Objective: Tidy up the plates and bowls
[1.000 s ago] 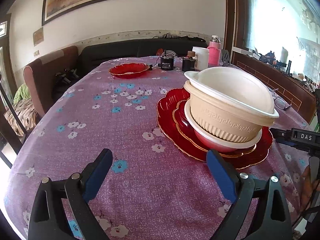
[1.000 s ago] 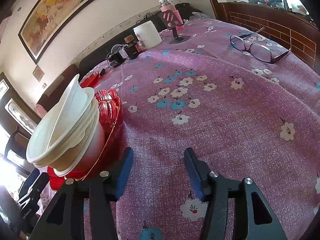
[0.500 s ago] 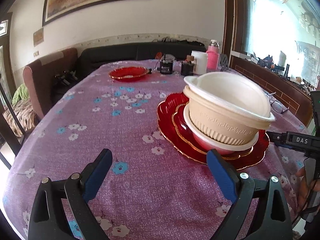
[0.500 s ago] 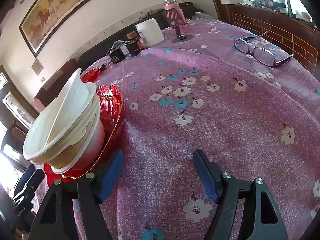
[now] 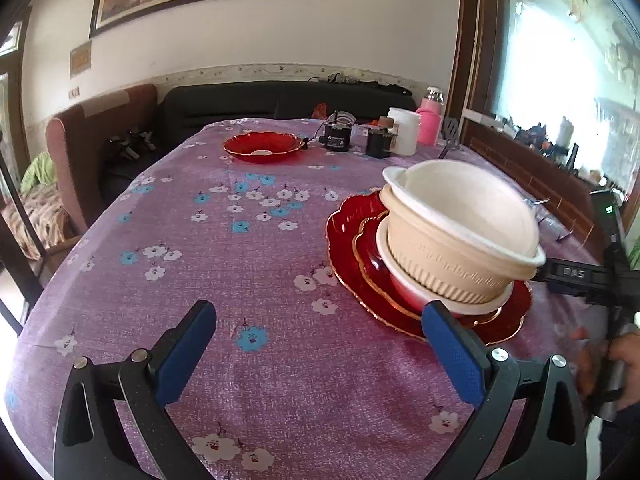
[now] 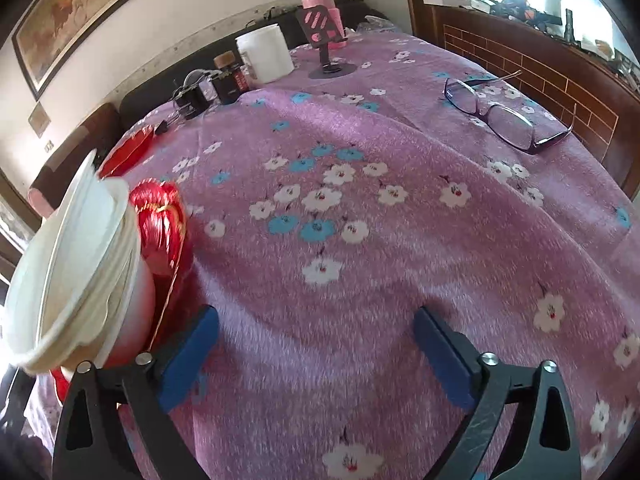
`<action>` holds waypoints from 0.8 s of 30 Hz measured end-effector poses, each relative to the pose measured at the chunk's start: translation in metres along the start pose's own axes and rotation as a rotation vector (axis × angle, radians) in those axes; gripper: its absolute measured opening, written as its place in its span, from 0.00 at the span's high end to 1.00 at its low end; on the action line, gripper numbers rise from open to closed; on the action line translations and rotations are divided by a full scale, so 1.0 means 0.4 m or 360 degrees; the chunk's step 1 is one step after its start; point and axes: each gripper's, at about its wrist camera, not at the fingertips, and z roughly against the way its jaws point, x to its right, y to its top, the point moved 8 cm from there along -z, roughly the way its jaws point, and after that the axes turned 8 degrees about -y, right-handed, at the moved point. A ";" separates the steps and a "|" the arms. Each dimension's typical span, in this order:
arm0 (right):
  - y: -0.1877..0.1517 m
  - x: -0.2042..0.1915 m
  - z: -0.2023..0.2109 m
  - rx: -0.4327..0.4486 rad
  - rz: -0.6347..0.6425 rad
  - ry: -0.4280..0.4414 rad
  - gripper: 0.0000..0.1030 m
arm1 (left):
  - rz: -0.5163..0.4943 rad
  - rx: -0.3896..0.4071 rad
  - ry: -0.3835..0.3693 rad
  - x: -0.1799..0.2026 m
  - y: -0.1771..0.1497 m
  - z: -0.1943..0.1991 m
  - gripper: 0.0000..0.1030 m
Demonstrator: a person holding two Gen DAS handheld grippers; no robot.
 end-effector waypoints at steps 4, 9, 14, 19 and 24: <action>0.027 0.003 -0.020 0.0020 -0.0004 -0.0034 0.01 | -0.0048 0.0029 0.0088 -0.013 0.018 0.019 0.00; 0.033 -0.011 -0.041 0.0002 0.0097 -0.0152 0.01 | -0.0017 0.0056 0.0073 -0.027 0.030 0.030 0.00; 0.030 -0.007 -0.039 0.0000 0.0111 -0.0148 0.01 | -0.0005 -0.0017 0.0115 -0.055 0.038 0.005 0.00; 0.030 -0.008 -0.038 -0.0001 0.0111 -0.0150 0.01 | 0.0032 -0.0060 0.0160 -0.097 0.046 -0.007 0.00; 0.031 -0.009 -0.039 -0.0001 0.0111 -0.0150 0.01 | 0.0163 -0.0074 -0.0004 -0.131 0.056 -0.030 0.00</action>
